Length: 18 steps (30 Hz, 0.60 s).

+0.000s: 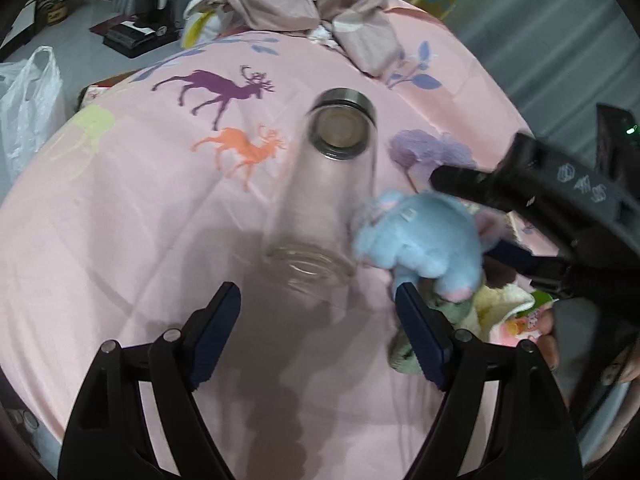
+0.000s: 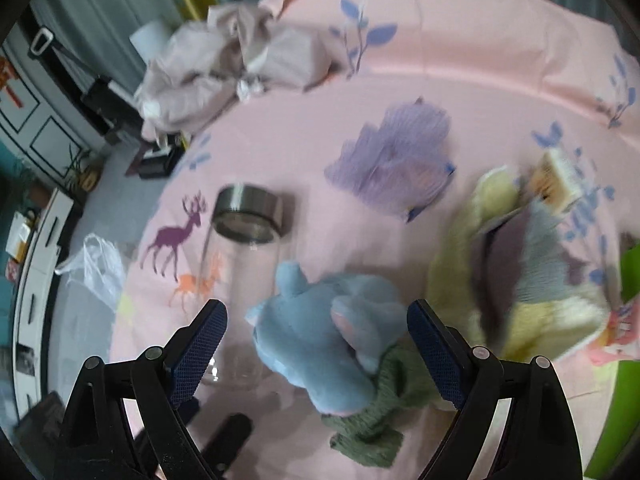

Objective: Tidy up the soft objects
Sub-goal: 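Move the right gripper back to the pile and close on the blue plush elephant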

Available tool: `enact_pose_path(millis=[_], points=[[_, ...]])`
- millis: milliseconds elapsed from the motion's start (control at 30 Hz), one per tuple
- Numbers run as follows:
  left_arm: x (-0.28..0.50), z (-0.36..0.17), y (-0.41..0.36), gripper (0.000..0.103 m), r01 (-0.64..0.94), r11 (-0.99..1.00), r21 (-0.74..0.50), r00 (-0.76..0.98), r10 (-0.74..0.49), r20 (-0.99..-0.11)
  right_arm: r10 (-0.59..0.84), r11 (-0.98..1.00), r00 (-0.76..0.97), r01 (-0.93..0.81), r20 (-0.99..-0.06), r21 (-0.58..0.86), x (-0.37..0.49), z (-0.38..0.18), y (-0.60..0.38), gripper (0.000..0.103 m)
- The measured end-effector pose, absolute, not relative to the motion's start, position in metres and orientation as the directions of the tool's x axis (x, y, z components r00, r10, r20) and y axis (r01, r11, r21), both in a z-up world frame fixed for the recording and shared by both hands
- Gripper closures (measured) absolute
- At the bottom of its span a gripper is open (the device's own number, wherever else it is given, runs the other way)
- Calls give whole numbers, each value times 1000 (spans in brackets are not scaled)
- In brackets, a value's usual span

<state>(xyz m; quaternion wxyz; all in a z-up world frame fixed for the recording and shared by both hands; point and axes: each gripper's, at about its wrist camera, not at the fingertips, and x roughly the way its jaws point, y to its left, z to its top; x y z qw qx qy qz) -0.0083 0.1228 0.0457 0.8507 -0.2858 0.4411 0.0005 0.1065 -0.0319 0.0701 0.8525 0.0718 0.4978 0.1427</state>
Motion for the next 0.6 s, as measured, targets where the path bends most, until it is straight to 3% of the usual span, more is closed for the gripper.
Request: enact_pose_path(millis=[233, 333, 400, 600], points=[[-8, 46, 123, 23, -237, 837, -493, 610, -267, -746, 297, 954, 417, -159, -859, 253, 113, 43, -32, 14], [-8, 47, 123, 23, -232, 840, -491, 612, -266, -745, 308, 951, 441, -165, -843, 262, 112, 48, -36, 25], [-8, 47, 122, 23, -232, 843, -486, 612, -262, -746, 330, 944, 473, -169, -817, 283, 111, 58, -42, 29], [-10, 50, 118, 23, -231, 851, -471, 622, -243, -744, 400, 913, 612, -200, -682, 356, 90, 111, -76, 29]])
